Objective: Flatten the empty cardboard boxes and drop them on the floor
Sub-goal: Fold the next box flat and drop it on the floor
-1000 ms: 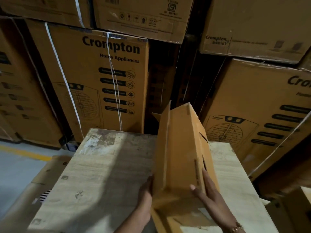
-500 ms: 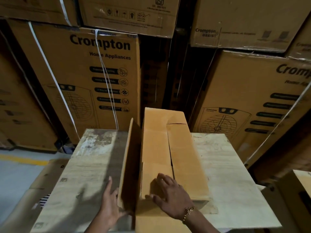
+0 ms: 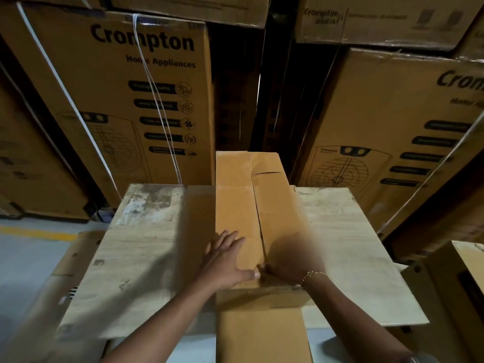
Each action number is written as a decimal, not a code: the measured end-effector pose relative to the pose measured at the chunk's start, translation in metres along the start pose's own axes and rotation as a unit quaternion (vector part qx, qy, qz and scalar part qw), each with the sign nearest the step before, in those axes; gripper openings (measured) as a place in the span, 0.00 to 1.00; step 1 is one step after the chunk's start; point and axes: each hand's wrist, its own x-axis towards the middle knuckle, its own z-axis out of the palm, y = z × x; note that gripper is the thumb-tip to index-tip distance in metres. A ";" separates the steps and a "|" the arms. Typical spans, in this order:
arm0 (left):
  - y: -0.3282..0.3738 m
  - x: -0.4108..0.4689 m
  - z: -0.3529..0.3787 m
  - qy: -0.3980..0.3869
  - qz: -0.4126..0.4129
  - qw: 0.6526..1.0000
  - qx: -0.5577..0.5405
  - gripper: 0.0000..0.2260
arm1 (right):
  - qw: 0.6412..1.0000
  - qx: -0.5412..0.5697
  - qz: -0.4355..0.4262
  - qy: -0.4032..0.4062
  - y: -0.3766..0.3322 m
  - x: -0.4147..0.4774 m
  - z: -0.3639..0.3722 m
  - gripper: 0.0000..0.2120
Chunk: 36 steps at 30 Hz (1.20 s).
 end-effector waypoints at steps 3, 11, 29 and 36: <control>0.016 0.025 0.008 -0.092 0.013 0.993 0.076 0.47 | 1.000 -0.003 0.014 -0.012 -0.002 0.008 -0.002 0.56; 0.050 0.059 0.000 -0.195 -0.042 0.969 0.149 0.52 | 0.998 0.050 0.026 0.009 -0.006 0.012 -0.015 0.50; 0.090 0.000 0.015 0.148 -0.020 0.950 0.275 0.40 | 0.874 0.482 -0.001 -0.059 0.067 0.012 -0.061 0.17; 0.094 -0.027 0.035 0.248 -0.021 0.923 0.294 0.39 | 0.842 0.536 -0.017 -0.063 0.083 0.009 -0.061 0.22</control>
